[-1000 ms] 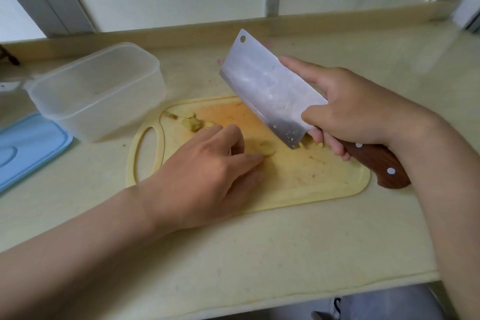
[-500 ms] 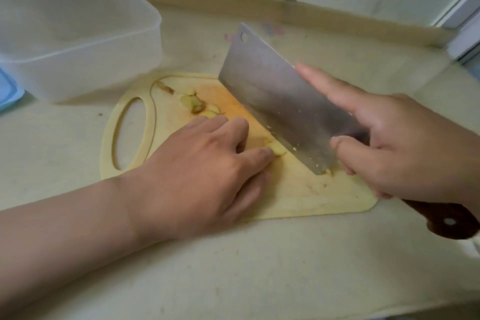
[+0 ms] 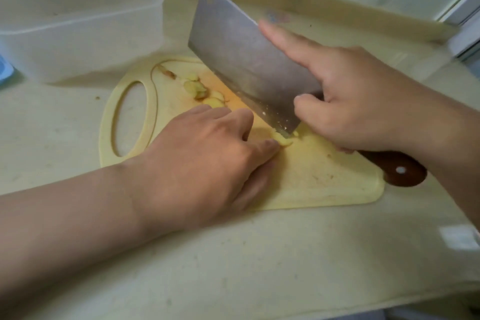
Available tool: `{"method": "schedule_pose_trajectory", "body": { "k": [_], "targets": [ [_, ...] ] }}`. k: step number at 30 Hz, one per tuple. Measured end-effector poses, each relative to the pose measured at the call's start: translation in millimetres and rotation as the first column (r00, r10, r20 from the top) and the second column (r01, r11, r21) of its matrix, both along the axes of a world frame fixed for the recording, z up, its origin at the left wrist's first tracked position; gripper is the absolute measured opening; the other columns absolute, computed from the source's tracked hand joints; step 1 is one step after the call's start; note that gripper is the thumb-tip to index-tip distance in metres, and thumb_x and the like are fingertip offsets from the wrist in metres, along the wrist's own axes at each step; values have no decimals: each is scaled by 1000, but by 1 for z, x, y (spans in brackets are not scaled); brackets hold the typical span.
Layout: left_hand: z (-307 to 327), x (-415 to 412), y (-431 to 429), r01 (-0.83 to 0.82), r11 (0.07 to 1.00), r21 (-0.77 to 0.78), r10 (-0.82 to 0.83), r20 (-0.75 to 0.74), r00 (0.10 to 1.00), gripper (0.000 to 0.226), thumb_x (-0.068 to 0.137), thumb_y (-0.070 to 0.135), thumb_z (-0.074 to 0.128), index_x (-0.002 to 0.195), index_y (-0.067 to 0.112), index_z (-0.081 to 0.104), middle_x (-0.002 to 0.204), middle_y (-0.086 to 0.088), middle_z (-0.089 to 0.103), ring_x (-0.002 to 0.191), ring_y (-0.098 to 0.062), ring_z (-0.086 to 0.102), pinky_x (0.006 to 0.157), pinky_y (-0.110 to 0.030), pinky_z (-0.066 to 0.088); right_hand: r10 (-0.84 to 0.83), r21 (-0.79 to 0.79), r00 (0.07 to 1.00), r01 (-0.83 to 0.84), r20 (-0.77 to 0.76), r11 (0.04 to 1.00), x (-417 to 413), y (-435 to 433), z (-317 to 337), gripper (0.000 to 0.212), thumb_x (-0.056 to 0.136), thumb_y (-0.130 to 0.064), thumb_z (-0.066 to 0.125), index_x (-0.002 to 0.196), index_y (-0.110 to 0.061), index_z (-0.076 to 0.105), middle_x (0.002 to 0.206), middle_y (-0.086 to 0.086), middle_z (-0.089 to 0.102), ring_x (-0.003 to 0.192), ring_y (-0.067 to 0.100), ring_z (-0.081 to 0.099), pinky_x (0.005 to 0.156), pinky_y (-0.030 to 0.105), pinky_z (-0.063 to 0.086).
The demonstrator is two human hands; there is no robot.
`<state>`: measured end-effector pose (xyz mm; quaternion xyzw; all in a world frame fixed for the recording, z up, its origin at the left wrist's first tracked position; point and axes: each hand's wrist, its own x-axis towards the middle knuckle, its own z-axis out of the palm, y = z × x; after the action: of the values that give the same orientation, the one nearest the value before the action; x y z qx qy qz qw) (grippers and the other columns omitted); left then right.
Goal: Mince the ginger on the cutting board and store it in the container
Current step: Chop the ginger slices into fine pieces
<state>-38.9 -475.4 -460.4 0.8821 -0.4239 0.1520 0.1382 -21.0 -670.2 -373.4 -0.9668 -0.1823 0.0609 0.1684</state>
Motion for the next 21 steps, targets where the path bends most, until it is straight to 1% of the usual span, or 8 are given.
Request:
{"method": "schedule_pose_trajectory", "body": {
  "k": [2,5,8,11,14,16,18,21],
  "targets": [
    [-1,-1,0,-10,1000,6,10,4,1000,40,97,41,41,108,20,74,71,-6,46,57,-33,49,54,-36,43,-55,51,989,49,135,998,-15,-4,-8,91,91,-7,52,162,-51,14,52,10,61,47,18,59,52,28,49],
    [-1,-1,1,-15,1000,-6,15,15,1000,43,99,42,37,108,22,74,71,-4,45,57,-33,49,54,-36,44,-146,150,976,122,162,981,-43,-17,-16,91,92,-6,52,160,-55,15,51,16,56,42,26,53,51,35,47],
    [-2,-1,0,-12,1000,-21,13,25,1000,45,99,42,34,106,23,74,71,-2,42,57,-33,50,54,-35,44,-136,126,982,120,127,985,-58,-24,-9,90,91,-10,51,158,-58,15,53,13,56,42,25,50,46,28,45],
    [-2,-1,0,-12,1000,-27,12,16,1000,46,98,44,33,106,22,74,71,-2,43,59,-34,51,55,-37,46,-75,-20,996,76,49,997,-51,-20,2,89,92,-13,49,158,-60,11,51,5,56,42,19,50,44,17,40],
    [-1,0,0,-4,999,-34,5,19,1000,47,97,44,34,108,22,74,70,-5,47,59,-34,52,55,-36,47,-21,-131,1000,20,-6,991,-25,-3,5,90,93,-12,47,159,-59,7,56,-7,63,45,14,57,45,27,47],
    [-1,-1,0,-4,1000,-31,5,23,1000,47,96,44,34,108,23,74,70,-5,49,58,-34,52,54,-35,46,-12,-126,1000,14,19,992,-11,8,5,92,92,-9,47,161,-54,7,56,0,64,47,13,60,52,35,53],
    [-1,-1,0,-5,999,-31,5,22,1000,47,96,44,35,110,24,74,70,-5,49,58,-34,52,55,-35,44,-8,-86,998,14,67,996,-9,14,1,91,91,-8,47,164,-47,10,67,0,70,52,11,62,57,34,53],
    [-1,-2,2,-2,999,-35,3,23,1000,46,95,44,35,111,25,74,70,-5,48,58,-34,53,55,-35,46,-97,63,981,88,168,994,-26,3,-11,91,92,-5,50,165,-44,12,48,3,53,49,18,57,50,25,47]
  ]
}}
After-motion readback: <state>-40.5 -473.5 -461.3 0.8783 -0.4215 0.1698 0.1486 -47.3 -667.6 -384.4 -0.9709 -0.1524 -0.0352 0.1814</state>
